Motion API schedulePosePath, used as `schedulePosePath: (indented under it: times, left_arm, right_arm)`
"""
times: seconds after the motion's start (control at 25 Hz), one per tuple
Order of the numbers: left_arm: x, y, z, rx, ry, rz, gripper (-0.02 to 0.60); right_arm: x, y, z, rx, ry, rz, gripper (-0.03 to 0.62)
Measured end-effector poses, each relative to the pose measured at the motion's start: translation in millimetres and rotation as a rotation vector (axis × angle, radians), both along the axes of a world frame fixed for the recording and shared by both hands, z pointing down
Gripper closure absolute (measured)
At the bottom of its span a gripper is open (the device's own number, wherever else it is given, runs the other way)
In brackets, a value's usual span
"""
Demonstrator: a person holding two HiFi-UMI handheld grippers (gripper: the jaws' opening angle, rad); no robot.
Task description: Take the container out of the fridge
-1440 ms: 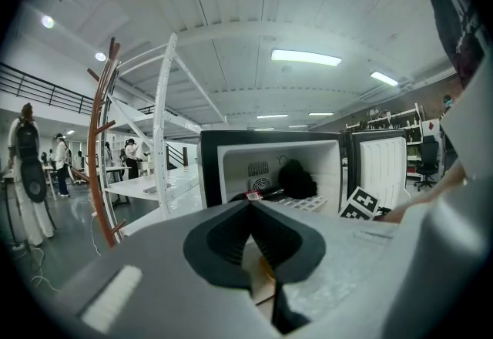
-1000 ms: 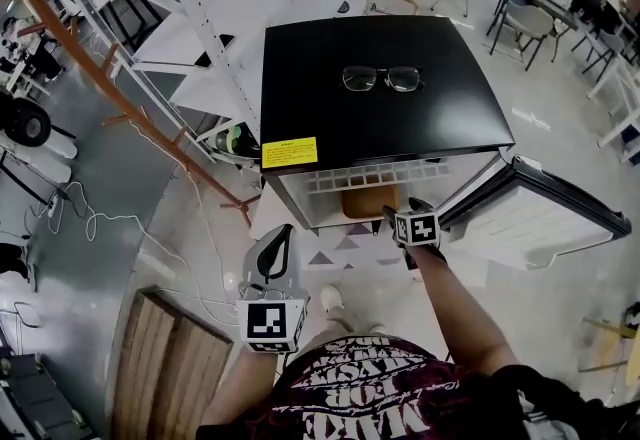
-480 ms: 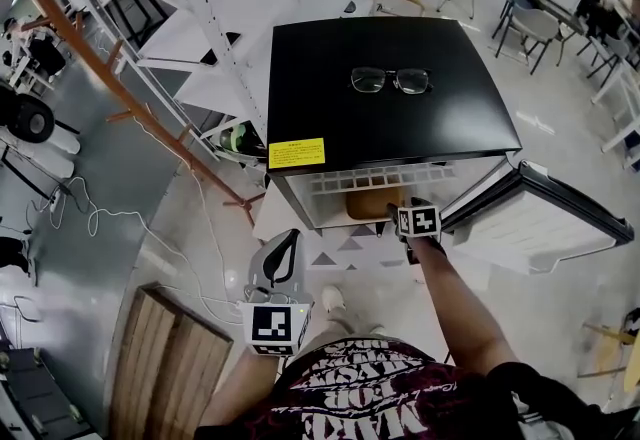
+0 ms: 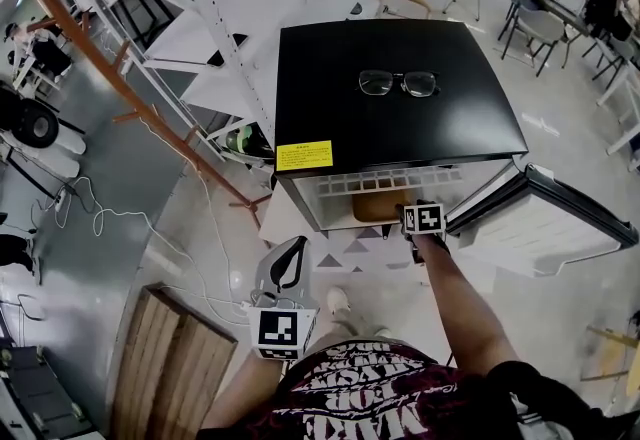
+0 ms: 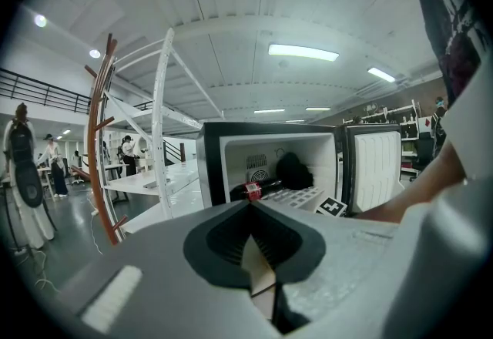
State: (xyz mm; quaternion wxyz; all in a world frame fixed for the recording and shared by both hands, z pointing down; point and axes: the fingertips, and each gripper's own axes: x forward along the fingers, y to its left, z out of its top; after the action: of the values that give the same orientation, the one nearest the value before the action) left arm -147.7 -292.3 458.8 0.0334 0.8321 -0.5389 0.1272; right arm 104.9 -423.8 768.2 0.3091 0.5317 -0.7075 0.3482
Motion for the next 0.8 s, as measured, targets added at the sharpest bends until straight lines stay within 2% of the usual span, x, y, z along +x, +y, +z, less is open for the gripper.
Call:
schedulePosePath:
  times: [0.16, 0.24, 0.4, 0.6, 0.8]
  left_arm:
    - [-0.3, 0.8, 1.9, -0.002, -0.009, 0.004, 0.581]
    - [-0.5, 1.6, 3.6, -0.005, -0.009, 0.006, 0.581]
    - [-3.8, 4.9, 5.4, -0.006, -0.014, 0.002, 0.581]
    - [-12.5, 10.0, 3.7, -0.003, -0.017, -0.023, 0.581]
    - [-7.9, 16.8, 2.8, -0.028, 0.015, -0.025, 0.581]
  right_arm:
    - [4.2, 1.6, 7.4, -0.021, 0.051, -0.004, 0.439]
    - [4.4, 3.3, 11.9, -0.033, 0.091, -0.025, 0.563]
    - [3.7, 4.7, 14.3, -0.038, 0.136, -0.047, 0.565]
    - [4.7, 4.4, 14.7, -0.034, 0.134, -0.039, 0.565]
    - [2.6, 8.9, 2.2, -0.016, 0.106, -0.046, 0.565]
